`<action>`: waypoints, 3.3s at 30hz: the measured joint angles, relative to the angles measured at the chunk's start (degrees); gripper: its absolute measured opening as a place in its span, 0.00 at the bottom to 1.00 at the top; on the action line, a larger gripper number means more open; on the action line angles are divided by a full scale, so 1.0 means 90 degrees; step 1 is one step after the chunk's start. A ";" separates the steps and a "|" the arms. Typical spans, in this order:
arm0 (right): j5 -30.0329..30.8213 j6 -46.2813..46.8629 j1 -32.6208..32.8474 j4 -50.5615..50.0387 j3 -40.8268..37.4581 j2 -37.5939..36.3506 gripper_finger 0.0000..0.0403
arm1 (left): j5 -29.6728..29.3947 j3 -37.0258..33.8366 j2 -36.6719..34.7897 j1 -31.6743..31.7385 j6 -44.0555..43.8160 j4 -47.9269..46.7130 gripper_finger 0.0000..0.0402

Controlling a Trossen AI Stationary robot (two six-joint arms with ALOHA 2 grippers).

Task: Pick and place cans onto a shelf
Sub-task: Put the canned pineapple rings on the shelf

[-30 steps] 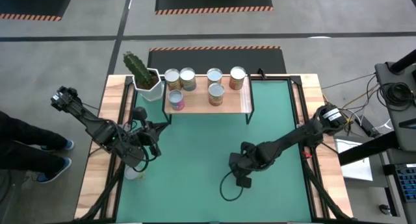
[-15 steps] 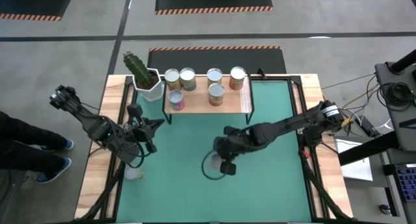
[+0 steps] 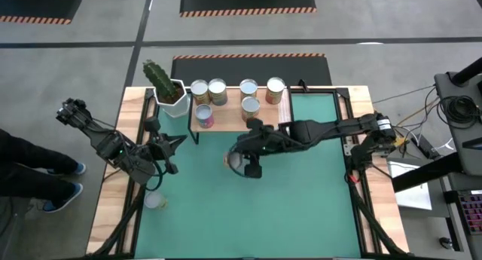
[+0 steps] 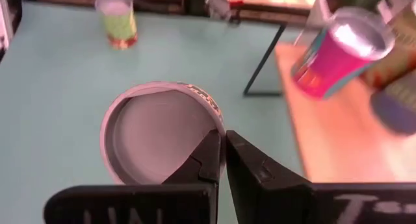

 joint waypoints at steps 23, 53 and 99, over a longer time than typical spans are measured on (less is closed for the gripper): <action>-0.0658 -0.1368 -0.0755 0.0315 0.1296 0.0716 0.02 | -0.0316 -0.0003 -0.0009 0.0000 0.0019 0.0001 0.00; -0.0639 -0.2003 -0.2060 -0.2299 0.3771 0.2505 0.02 | -0.0316 -0.0003 -0.0011 -0.0001 0.0051 -0.0018 0.00; 0.0000 -0.2502 -0.1625 -0.2309 0.4007 0.2927 0.13 | -0.0308 -0.0003 -0.0011 0.0000 0.0051 -0.0026 0.00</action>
